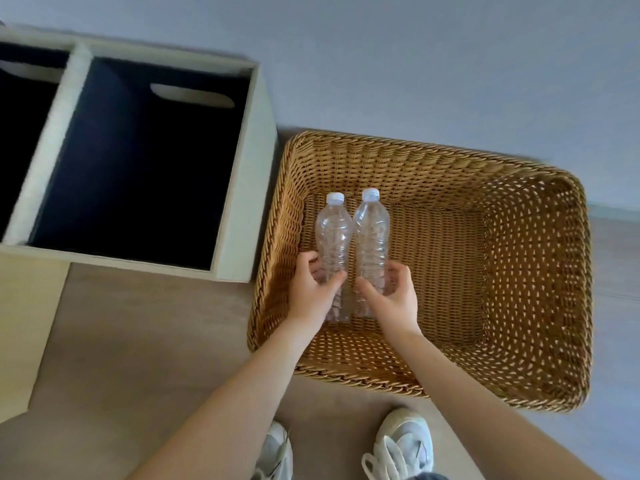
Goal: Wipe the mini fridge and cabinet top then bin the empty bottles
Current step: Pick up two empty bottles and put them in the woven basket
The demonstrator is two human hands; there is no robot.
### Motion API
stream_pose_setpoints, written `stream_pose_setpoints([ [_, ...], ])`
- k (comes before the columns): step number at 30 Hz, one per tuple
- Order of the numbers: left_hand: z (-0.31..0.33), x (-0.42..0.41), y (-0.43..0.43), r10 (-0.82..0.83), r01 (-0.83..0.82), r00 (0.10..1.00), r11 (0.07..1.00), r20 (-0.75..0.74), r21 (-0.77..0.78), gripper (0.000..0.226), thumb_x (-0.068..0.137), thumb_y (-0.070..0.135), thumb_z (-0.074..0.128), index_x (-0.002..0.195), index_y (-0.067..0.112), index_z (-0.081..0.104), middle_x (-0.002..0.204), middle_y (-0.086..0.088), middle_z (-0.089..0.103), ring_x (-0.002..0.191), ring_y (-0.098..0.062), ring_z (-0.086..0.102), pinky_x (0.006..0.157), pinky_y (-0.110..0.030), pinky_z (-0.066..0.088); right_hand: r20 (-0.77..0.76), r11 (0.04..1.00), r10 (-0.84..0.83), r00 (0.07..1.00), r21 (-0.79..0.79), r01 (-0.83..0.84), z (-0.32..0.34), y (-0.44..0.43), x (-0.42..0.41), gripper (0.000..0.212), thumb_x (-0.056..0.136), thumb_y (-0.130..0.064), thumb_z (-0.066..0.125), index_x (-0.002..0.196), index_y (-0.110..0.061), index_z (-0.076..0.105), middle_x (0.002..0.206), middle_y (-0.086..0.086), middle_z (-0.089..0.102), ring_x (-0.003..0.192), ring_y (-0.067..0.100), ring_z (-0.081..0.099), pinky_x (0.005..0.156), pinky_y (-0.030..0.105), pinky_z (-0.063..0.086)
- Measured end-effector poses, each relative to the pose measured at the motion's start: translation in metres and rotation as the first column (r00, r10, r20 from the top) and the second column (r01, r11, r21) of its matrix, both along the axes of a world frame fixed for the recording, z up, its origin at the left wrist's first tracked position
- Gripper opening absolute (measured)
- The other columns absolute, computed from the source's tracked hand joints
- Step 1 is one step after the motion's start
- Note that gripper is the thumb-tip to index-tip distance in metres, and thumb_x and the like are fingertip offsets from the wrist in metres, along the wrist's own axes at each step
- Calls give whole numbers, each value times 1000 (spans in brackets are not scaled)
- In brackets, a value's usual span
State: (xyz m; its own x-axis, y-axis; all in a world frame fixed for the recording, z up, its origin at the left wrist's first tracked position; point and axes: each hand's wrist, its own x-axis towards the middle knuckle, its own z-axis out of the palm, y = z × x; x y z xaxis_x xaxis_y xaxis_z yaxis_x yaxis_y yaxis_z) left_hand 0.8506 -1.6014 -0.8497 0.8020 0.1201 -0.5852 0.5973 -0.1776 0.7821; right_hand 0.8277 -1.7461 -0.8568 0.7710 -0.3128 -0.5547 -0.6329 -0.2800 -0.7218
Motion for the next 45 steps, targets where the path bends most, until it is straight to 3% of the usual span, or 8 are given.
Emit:
stream_pose_setpoints([
  [5,-24,4,-2,25,-25,999,999,-22,27,50,85,17,75,123,24,44,116,8,54,113,-12,55,83,-14,43,-72,1000,22,997,-10,-23,-28,0,0,62,78,-34,82,129,-28,48,115,-7,64,99,4,63,87,29,57],
  [11,-33,13,-1,-12,15,999,997,-43,74,53,84,20,76,128,18,46,122,5,57,113,-12,55,91,-26,44,-120,991,103,987,-71,-112,-30,1,1,72,83,-30,80,143,-18,41,118,-8,52,95,1,52,61,-1,41],
  [14,-35,12,-1,-5,12,998,994,-61,113,56,83,22,78,130,19,47,126,-1,59,115,-15,56,94,-28,47,-140,977,148,979,-134,-167,-32,4,0,81,81,-40,78,146,-19,37,129,-2,54,114,13,51,92,25,51],
  [17,-34,11,-5,-17,27,998,987,-59,161,56,82,18,78,129,16,47,116,6,60,100,-4,56,78,-6,42,-171,955,198,965,-186,-229,-29,8,0,101,75,-57,72,153,-21,20,141,5,50,126,27,51,103,47,48],
  [21,-32,9,-9,-82,82,997,948,-12,308,59,77,16,82,126,13,49,120,-1,59,106,-11,56,81,-9,40,-177,937,257,950,-195,-290,-22,8,7,111,72,-64,66,155,-34,-1,150,7,41,132,30,46,106,51,45],
  [28,9,10,-9,-176,150,984,906,31,396,63,89,27,71,142,10,43,138,-6,51,127,-20,49,103,-26,38,-121,918,284,951,-252,-306,21,-5,17,83,88,-51,65,153,-30,19,147,3,39,130,23,44,102,48,48],
  [35,174,-11,4,-366,234,909,844,198,482,25,96,20,60,121,14,61,117,4,65,110,-10,58,94,-24,49,179,945,229,957,-278,-174,192,-14,13,27,98,-24,58,124,-19,58,113,-5,59,106,14,56,92,39,52],
  [45,577,-47,35,-640,230,629,695,440,682,18,91,17,59,105,6,63,96,-5,66,89,-20,60,75,-30,53,417,852,413,809,-490,-183,572,-9,-39,31,98,-29,50,113,-7,67,105,5,67,97,21,58,84,26,45],
])
